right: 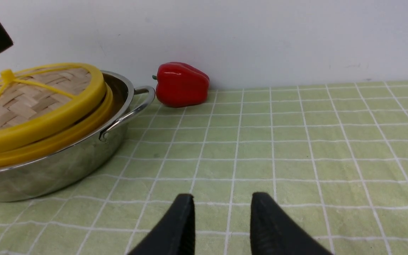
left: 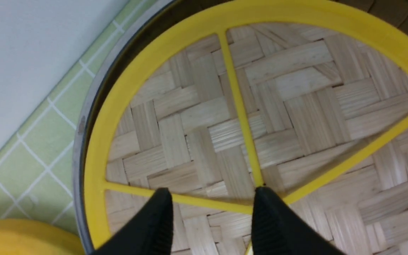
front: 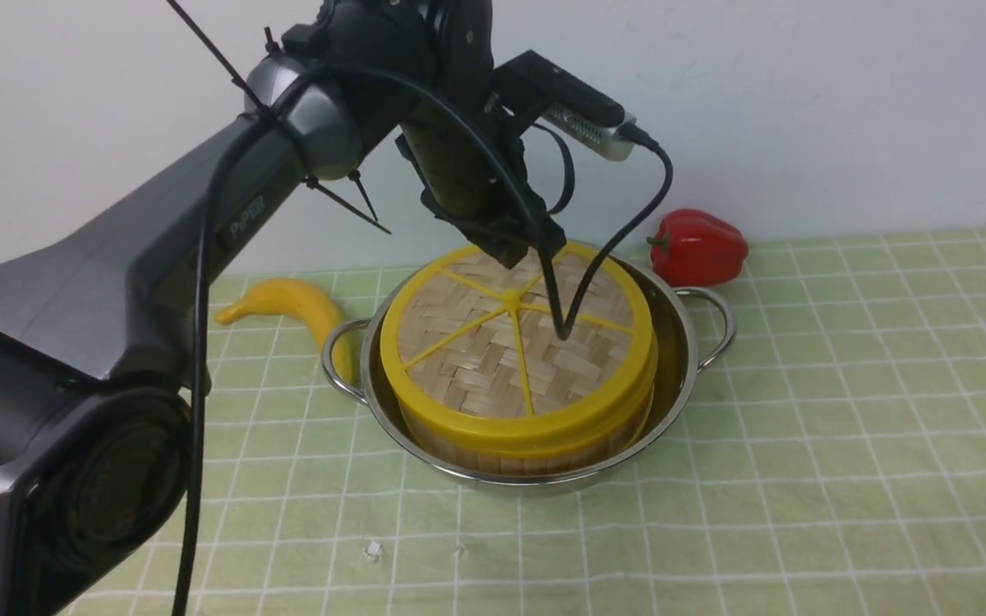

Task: Place the steamer in the pot on the green tablecloth, and put the lid on the steamer.
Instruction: 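Place the yellow bamboo steamer lid onto the steamer in the pot with the left gripper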

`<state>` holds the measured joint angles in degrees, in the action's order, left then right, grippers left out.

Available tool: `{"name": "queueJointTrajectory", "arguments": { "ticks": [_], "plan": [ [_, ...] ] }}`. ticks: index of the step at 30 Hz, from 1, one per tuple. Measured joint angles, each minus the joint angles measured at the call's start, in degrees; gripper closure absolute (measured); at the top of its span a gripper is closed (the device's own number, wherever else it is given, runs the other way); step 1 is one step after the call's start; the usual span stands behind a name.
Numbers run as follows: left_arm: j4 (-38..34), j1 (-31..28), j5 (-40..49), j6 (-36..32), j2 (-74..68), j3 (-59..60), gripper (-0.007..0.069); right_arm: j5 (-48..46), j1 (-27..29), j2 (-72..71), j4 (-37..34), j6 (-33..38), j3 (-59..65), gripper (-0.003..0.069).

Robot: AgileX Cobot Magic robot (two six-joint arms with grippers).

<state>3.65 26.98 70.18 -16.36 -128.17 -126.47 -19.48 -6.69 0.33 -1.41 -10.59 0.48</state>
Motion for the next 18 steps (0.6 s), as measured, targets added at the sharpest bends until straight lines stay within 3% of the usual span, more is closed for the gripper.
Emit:
{"name": "queueJointTrajectory", "arguments": {
  "ticks": [18],
  "plan": [
    [-4.3, 0.0, 0.0, 7.8, -1.3, 0.0, 0.033, 0.0, 0.0, 0.0, 0.0, 0.0, 0.0, 0.0417]
  ]
}}
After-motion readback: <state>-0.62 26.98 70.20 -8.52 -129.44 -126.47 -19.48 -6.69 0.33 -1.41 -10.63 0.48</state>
